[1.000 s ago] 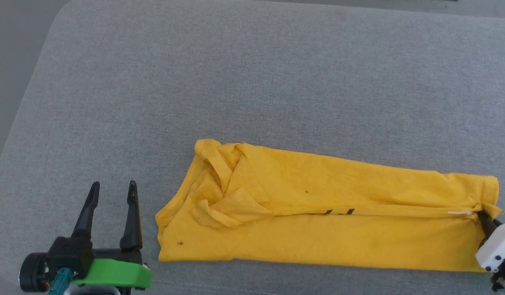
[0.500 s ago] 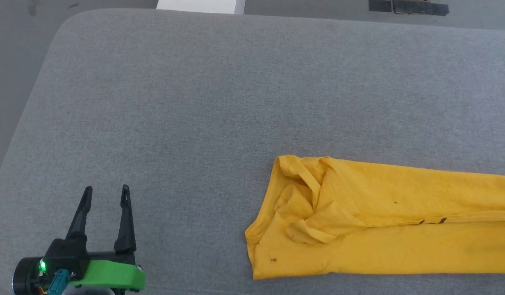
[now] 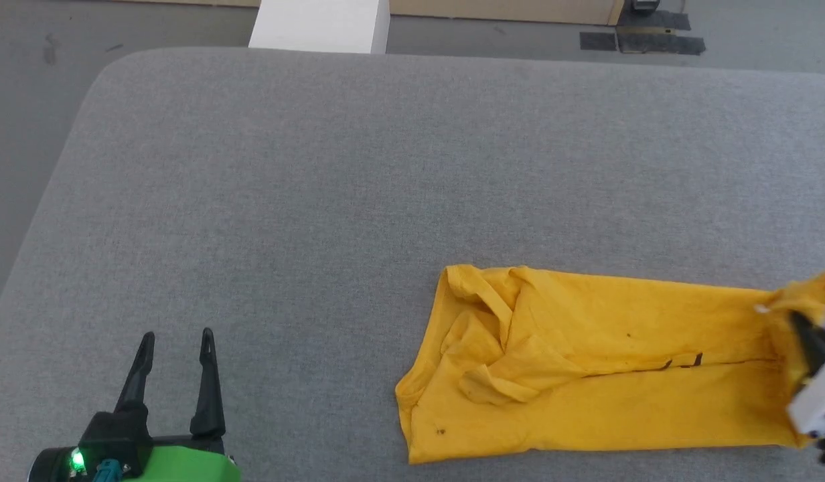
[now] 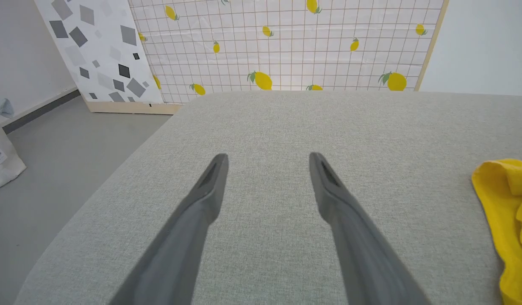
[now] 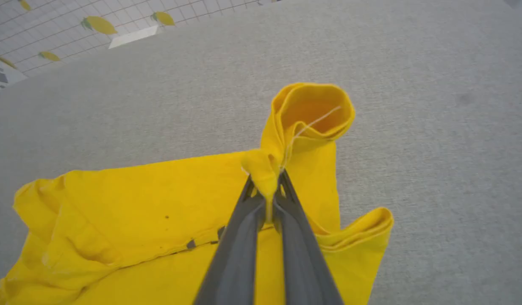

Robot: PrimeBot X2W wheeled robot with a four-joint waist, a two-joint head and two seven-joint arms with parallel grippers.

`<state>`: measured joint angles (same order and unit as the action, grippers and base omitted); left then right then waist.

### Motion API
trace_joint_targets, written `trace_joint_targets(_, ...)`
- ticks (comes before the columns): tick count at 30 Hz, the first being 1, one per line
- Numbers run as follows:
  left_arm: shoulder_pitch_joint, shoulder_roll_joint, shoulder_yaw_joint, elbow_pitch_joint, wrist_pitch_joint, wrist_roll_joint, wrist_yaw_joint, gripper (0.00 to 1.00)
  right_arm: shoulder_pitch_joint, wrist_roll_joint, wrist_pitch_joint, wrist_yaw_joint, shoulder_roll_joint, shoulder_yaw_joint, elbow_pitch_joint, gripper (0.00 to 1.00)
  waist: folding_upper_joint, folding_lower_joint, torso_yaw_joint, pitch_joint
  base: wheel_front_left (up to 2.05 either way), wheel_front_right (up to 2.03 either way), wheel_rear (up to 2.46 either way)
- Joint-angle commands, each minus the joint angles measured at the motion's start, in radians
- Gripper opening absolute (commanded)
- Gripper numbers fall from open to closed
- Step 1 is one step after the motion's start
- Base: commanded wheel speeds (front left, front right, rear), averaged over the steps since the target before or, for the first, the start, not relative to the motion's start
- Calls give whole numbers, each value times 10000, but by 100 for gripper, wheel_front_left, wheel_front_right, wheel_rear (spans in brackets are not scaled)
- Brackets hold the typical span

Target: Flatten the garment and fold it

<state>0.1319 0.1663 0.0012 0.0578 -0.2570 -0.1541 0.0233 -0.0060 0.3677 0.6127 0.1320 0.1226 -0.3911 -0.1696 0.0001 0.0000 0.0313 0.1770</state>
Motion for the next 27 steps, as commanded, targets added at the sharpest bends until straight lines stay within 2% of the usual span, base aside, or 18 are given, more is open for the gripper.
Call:
trace_joint_targets(1,177,-48,50,5,-47,90,-45,100,100,229,145,-13,-125,383,-309,0,-1,0,-33,-100,0,0,0)
trace_joint_targets(3,233,-93,38,-10,-47,116,-53,100,216,457,410,-13,-244,1136,-698,0,-1,0,-15,-194,0,0,0)
trace_joint_targets(4,288,-175,-7,-48,-47,123,-88,100,213,629,641,-13,-377,2282,-1081,0,-1,0,52,-327,0,0,0)
trace_joint_targets(9,328,-243,-86,-122,-47,114,-173,100,-20,862,898,-13,-541,3792,-1065,0,-1,0,276,-476,0,0,0)
trace_joint_targets(14,339,-294,-131,-166,-47,84,-223,100,-464,965,978,-13,-618,5087,-551,0,-1,0,607,-509,0,0,0)
trace_joint_targets(22,247,-414,-252,-276,-47,33,-268,100,-1453,742,401,-13,-673,6177,791,0,-1,0,1136,-418,0,0,0)
trace_joint_targets(27,87,-498,-364,-394,-47,5,-320,100,-1957,580,21,-13,-705,6371,2069,0,-1,0,1397,-290,0,0,0)
